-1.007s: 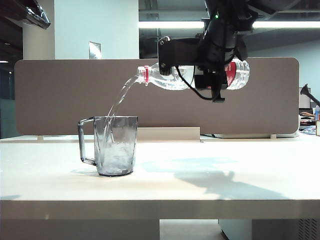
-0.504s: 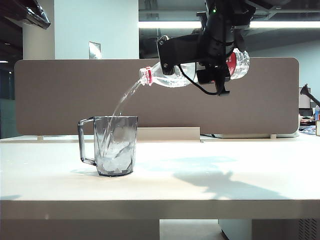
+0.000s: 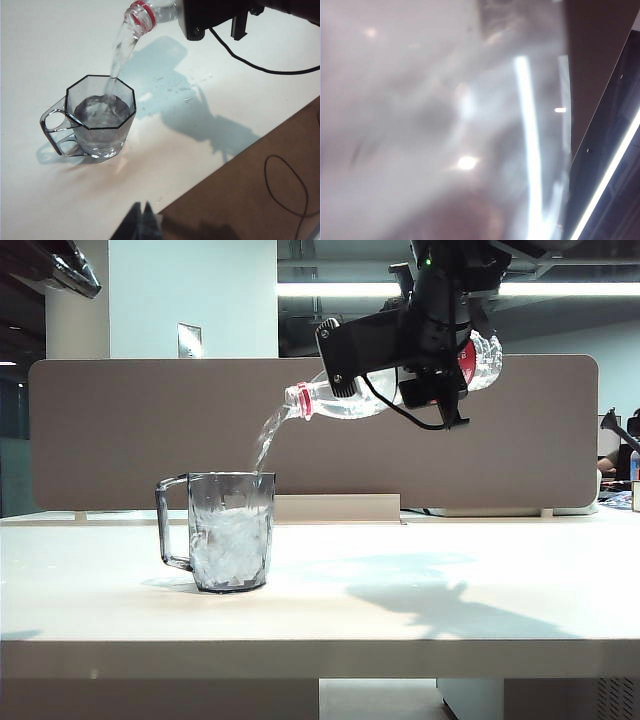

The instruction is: Pick up the mineral water bottle on the table and pour water into the mug until it's full.

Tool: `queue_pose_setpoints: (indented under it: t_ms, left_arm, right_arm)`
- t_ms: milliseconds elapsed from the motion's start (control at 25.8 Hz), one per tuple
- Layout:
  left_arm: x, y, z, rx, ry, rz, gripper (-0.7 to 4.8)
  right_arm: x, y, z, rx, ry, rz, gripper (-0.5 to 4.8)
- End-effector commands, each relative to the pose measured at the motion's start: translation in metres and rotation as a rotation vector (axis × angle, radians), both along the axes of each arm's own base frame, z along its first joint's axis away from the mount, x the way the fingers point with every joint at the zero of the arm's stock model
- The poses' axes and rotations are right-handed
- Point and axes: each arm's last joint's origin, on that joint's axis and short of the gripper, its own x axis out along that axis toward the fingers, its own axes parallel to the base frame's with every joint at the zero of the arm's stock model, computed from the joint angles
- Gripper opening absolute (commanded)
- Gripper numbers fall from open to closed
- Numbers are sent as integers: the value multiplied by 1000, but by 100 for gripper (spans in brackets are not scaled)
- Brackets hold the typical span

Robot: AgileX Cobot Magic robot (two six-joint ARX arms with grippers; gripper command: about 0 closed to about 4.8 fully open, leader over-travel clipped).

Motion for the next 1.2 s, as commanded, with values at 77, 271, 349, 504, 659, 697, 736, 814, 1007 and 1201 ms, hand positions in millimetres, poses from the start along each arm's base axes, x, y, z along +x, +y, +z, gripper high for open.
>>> queue_pose_setpoints:
  t_ms: [77, 271, 349, 504, 659, 697, 736, 814, 1007, 1201]
  left_arm:
    - [0, 0, 4, -11, -21, 1, -5]
    - [0, 0, 4, -11, -21, 0, -5]
    - [0, 0, 4, -11, -21, 0, -5]
    - [0, 0, 4, -11, -21, 0, -5]
    - [0, 0, 4, -11, -21, 1, -5]
    - [0, 0, 4, -11, -21, 1, -5]
    - [0, 0, 4, -11, -21, 1, -5]
    - [0, 0, 4, -11, -21, 0, -5]
    - [0, 0, 4, -11, -21, 0, -5]
    - [0, 0, 4, -11, -21, 0, -5]
  right_arm:
    - [-1, 1, 12, 38, -57, 3, 202]
    - [-1, 1, 12, 38, -57, 3, 202]
    - [-1, 1, 12, 38, -57, 3, 202]
    - [-1, 1, 12, 40, -57, 3, 202]
    - [-2, 2, 10, 136, -32, 3, 202]
    - [-3, 4, 8, 188, -8, 3, 202]
    - [-4, 4, 5, 268, 32, 1, 202]
    - [-7, 6, -2, 412, 133, 2, 202]
    - [-9, 7, -13, 852, 265, -71, 202]
    - [-10, 5, -24, 1248, 330, -76, 203]
